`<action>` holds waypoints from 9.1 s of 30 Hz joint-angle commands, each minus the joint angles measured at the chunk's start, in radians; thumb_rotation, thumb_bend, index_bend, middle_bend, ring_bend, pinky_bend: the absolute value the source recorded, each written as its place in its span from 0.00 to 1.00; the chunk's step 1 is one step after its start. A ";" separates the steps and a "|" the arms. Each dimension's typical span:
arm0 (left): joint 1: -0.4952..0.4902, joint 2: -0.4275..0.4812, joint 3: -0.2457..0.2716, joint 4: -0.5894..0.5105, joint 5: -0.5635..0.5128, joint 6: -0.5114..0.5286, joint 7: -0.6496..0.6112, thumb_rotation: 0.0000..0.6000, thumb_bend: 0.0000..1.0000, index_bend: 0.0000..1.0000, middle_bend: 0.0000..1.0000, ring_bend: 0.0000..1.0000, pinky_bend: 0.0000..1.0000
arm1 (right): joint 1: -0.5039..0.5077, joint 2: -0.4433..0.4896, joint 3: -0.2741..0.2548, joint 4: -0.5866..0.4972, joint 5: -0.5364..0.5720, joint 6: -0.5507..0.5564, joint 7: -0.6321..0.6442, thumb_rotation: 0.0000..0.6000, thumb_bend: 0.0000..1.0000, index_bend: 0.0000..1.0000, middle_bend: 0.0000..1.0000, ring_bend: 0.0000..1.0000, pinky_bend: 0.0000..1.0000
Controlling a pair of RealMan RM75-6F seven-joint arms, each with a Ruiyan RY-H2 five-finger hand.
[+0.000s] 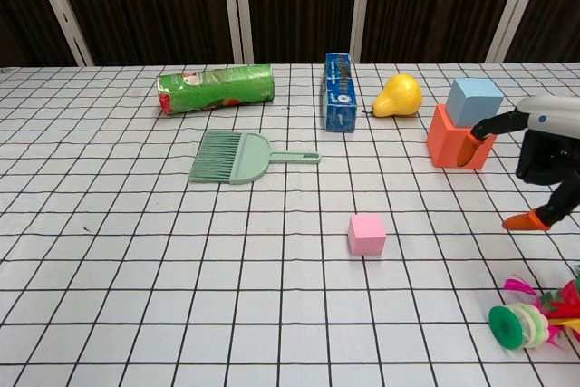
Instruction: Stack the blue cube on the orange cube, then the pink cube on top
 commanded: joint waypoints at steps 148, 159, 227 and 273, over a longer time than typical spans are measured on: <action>-0.008 0.011 -0.001 -0.008 -0.037 -0.015 -0.002 1.00 0.54 0.16 0.02 0.00 0.00 | 0.107 0.029 0.244 0.040 0.265 -0.090 0.044 1.00 0.43 0.45 1.00 1.00 0.85; -0.008 0.003 -0.007 -0.007 -0.048 -0.010 0.014 1.00 0.54 0.16 0.02 0.00 0.00 | 0.215 0.118 0.275 0.189 0.368 -0.286 0.080 1.00 0.43 0.45 1.00 1.00 0.85; -0.021 -0.034 -0.024 -0.013 -0.121 -0.005 0.110 1.00 0.54 0.16 0.03 0.00 0.00 | 0.342 0.054 0.187 0.534 0.345 -0.524 0.351 1.00 0.43 0.45 1.00 1.00 0.85; -0.014 -0.009 -0.015 -0.018 -0.093 -0.008 0.055 1.00 0.54 0.16 0.03 0.00 0.00 | 0.164 0.374 0.054 0.139 0.169 -0.378 0.305 1.00 0.40 0.00 1.00 0.99 0.85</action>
